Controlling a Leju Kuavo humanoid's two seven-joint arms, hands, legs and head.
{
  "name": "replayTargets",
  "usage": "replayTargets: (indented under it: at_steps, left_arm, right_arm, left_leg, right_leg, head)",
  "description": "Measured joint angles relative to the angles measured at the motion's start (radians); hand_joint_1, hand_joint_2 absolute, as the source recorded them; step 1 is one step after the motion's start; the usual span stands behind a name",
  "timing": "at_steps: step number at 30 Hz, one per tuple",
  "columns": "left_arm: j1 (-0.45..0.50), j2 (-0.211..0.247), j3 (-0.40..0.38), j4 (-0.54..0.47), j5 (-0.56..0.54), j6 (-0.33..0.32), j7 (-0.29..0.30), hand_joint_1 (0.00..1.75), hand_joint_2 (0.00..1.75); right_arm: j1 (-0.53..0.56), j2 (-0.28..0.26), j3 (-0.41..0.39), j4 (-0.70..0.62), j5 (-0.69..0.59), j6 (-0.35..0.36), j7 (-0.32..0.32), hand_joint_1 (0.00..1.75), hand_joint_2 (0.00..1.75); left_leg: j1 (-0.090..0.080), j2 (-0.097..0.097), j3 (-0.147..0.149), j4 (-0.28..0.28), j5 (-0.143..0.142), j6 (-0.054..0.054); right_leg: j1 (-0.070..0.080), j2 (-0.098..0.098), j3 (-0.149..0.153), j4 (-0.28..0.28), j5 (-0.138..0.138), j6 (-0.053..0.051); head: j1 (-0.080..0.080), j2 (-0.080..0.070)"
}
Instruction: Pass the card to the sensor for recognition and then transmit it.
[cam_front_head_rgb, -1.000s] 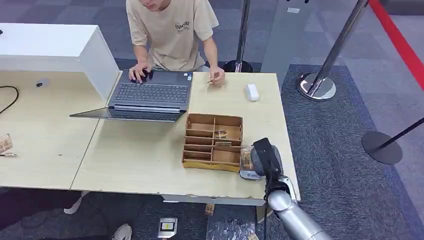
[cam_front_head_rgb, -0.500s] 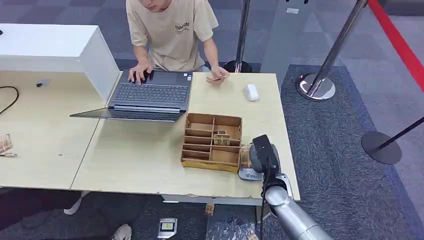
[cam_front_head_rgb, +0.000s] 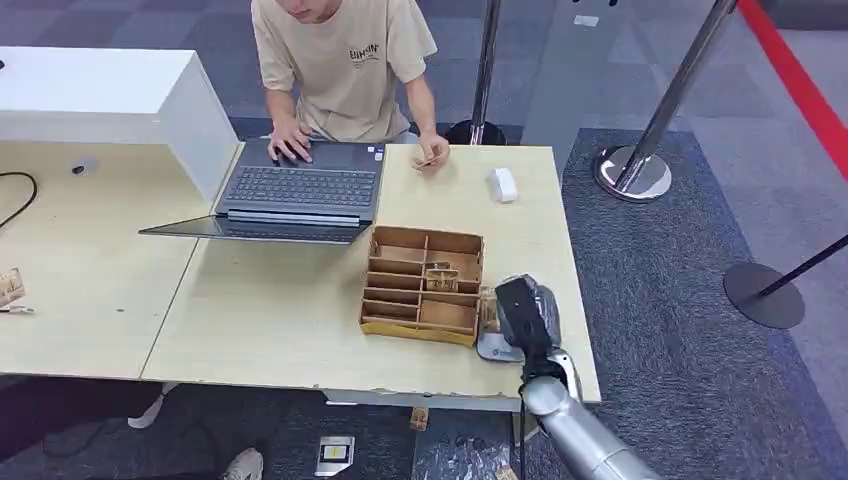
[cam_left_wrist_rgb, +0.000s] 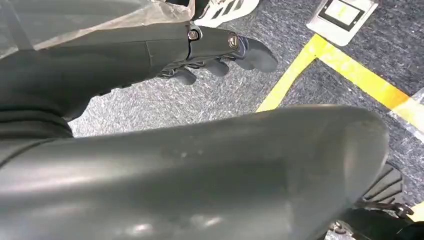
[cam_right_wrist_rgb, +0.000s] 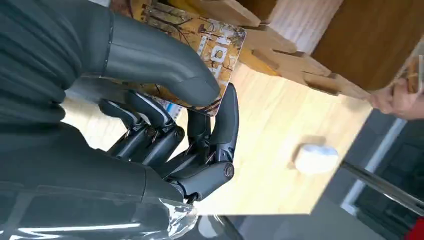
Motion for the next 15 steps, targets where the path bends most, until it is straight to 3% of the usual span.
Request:
replayTargets:
  at_steps: [3, 8, 12, 15]
  left_arm:
    - [0.0, 0.0, 0.0, 0.0, -0.01, -0.003, 0.0, 0.0, 0.0]
    - [-0.002, 0.0, 0.0, 0.0, -0.03, -0.015, 0.004, 0.0, 0.0]
    - [-0.004, 0.0, 0.0, 0.0, -0.05, -0.032, 0.006, 0.0, 0.0]
    - [-0.009, -0.001, -0.001, 0.0, -0.067, -0.044, 0.007, 0.0, 0.0]
  right_arm:
    - [-0.008, -0.002, 0.007, -0.052, 0.037, -0.024, 0.027, 1.75, 1.75]
    - [-0.079, -0.016, 0.018, -0.205, 0.239, -0.03, 0.175, 1.75, 1.75]
    - [-0.136, -0.024, 0.035, -0.321, 0.328, -0.032, 0.197, 1.75, 1.75]
    - [-0.222, -0.024, 0.053, -0.386, 0.37, 0.005, 0.233, 1.75, 1.75]
  left_leg:
    - [0.0, 0.0, 0.0, 0.0, 0.0, 0.0]
    - [0.0, 0.001, 0.001, 0.0, 0.0, 0.0]
    - [0.0, 0.001, 0.0, 0.0, 0.001, 0.0]
    - [0.0, 0.002, 0.0, 0.0, 0.001, 0.0]
  right_leg:
    - [0.0, 0.0, 0.0, 0.0, 0.0, 0.0]
    - [0.0, -0.001, 0.0, 0.0, 0.0, 0.0]
    - [0.0, 0.001, 0.0, 0.001, 0.001, 0.0]
    - [0.0, 0.0, -0.001, 0.001, 0.001, 0.0]
  head:
    - [0.0, 0.0]
    - [0.0, 0.0]
    - [0.0, 0.0]
    - [0.0, 0.0]
